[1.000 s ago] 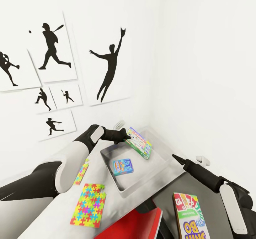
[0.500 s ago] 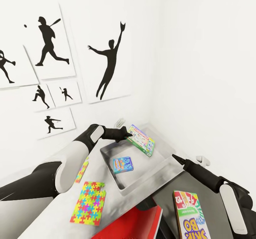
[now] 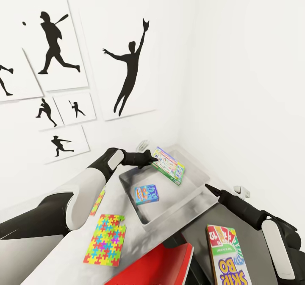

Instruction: Put all the toys in the child's room - the three board games (two on the bed and one on the table), the two jigsaw puzzles on the table, and the tennis ball on the table - inside the toy box on the table in the child's room.

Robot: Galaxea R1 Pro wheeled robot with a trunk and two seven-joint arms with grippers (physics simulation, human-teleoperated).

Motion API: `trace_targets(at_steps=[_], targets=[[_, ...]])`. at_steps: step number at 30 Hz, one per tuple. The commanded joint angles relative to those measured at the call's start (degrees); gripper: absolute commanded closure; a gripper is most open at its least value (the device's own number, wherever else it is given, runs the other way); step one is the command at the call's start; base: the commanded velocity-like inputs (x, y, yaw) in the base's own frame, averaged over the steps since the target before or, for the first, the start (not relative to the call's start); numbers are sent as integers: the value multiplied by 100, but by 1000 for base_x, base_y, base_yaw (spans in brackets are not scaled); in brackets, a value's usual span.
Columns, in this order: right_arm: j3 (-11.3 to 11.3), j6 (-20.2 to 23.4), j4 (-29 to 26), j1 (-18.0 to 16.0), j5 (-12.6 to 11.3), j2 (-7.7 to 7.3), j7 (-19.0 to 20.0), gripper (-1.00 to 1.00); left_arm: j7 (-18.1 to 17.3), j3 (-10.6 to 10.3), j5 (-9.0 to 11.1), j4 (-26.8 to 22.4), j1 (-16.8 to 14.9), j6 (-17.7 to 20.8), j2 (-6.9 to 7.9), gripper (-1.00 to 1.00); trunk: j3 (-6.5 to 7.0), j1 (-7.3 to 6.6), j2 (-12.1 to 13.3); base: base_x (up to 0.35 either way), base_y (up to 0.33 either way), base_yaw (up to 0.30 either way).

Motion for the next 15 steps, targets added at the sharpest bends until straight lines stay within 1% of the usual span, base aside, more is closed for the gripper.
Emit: trace_targets(at_steps=[1, 5, 12, 15], targets=[[-12, 33, -3, -6, 6, 1, 25, -100, -10, 49, -24, -2, -6, 5, -4, 100, -22, 3, -13, 0, 0, 0], [-8, 33, -3, -6, 6, 1, 25, -100, -10, 45, -24, -2, -8, -108, -4, 100, -59, 3, -13, 0, 0, 0], [-13, 39, -7, -6, 5, 1, 32, -100, -10, 41, -24, -9, -8, -141, -4, 100, -125, 3, -13, 0, 0, 0], [-15, 35, -7, -6, 9, -3, 135, -100, -10, 40, -24, -11, -8, -142, -4, 100, -153, 3, -13, 0, 0, 0]])
